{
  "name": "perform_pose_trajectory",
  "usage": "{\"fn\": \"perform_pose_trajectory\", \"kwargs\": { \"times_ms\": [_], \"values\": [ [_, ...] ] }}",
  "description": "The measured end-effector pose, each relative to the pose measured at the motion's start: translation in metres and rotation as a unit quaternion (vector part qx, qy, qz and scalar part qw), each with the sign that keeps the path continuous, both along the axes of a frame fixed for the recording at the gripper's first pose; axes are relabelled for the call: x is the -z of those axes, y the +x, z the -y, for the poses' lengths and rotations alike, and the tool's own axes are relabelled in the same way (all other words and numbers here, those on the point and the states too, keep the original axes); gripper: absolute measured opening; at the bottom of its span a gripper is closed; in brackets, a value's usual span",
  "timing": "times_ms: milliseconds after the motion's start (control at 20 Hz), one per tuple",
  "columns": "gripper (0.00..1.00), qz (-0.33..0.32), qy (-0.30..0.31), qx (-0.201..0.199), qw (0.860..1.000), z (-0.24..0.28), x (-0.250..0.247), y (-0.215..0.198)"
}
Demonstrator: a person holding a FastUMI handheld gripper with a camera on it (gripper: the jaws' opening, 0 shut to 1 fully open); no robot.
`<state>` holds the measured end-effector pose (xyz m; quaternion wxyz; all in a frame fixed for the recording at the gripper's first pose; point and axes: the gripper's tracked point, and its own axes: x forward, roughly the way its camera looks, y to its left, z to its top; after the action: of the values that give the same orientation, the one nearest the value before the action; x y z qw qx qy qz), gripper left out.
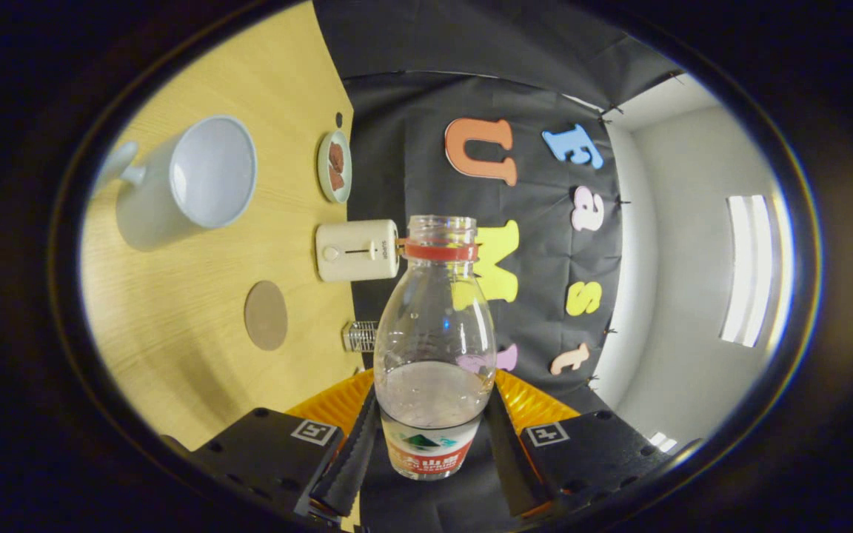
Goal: Take the bottle from table, then pour the juice into the cup, finally place the bottle on the coaster
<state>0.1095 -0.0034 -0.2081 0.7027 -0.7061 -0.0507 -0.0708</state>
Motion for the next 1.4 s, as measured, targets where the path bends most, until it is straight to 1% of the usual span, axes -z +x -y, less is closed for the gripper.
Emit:
{"fn": "perform_pose_trajectory", "kwargs": {
  "times_ms": [300,750,1400],
  "values": [
    [0.78,0.01,-0.035,-0.015,0.999,-0.012,-0.008,-0.004],
    [0.78,0.017,-0.083,-0.014,0.996,-0.015,-0.012,-0.003],
    [0.78,0.013,-0.095,-0.015,0.995,-0.015,-0.012,0.0]
  ]
}}
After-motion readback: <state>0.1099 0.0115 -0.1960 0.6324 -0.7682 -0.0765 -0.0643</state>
